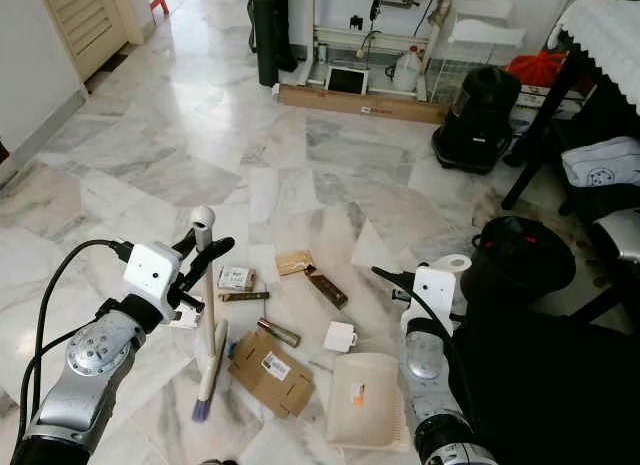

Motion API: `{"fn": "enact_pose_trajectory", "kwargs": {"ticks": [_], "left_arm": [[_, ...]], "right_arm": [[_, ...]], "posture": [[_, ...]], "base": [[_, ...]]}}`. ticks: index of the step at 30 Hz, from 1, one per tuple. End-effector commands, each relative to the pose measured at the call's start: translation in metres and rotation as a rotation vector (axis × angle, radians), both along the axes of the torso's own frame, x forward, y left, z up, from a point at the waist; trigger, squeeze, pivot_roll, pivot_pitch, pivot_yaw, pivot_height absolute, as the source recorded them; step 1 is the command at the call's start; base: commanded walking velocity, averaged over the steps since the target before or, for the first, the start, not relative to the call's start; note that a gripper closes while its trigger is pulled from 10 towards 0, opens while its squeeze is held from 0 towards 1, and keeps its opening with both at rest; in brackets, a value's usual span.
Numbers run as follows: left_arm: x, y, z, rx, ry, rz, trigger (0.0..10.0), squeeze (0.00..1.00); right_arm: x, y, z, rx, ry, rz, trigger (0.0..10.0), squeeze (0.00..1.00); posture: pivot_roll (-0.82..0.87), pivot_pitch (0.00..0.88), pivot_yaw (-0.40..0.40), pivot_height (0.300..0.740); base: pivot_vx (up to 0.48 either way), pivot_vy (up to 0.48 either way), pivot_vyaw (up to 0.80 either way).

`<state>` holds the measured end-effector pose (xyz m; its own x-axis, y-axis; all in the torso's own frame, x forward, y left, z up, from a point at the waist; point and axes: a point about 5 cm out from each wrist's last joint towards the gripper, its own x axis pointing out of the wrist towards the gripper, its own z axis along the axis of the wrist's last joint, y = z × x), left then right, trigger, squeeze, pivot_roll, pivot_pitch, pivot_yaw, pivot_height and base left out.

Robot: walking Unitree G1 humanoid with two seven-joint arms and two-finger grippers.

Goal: Sweep floor

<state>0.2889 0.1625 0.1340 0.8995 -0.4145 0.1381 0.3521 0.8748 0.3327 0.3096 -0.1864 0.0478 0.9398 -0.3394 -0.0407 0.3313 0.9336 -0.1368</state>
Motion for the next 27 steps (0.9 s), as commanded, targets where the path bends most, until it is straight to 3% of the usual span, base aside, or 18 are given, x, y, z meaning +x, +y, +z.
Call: {"fn": "enact_pose_trajectory", "kwargs": {"ticks": [1, 11, 27], "left_arm": [[0.0, -0.002, 0.013, -0.001, -0.049, -0.024, 10.0, 0.0], [-0.001, 0.0, 0.013, -0.001, -0.047, -0.026, 10.0, 0.0], [0.001, 0.009, 0.004, -0.109, 0.014, 0.002, 10.0, 0.0]], "right_arm": [[0.003, -0.002, 0.007, -0.005, -0.04, -0.01, 10.0, 0.0], [0.002, 0.004, 0.004, 0.013, -0.039, 0.0, 10.0, 0.0], [-0.006, 0.016, -0.014, 0.1, 0.037, 0.007, 10.0, 0.0]], "posture": [[0.13, 0.134, -0.056, 0.74], [0.14, 0.128, -0.054, 0.74], [0.14, 0.112, -0.052, 0.74]], "base": [[0.0, 0.0, 0.0], [0.0, 0.0, 0.0], [0.0, 0.0, 0.0]]}}
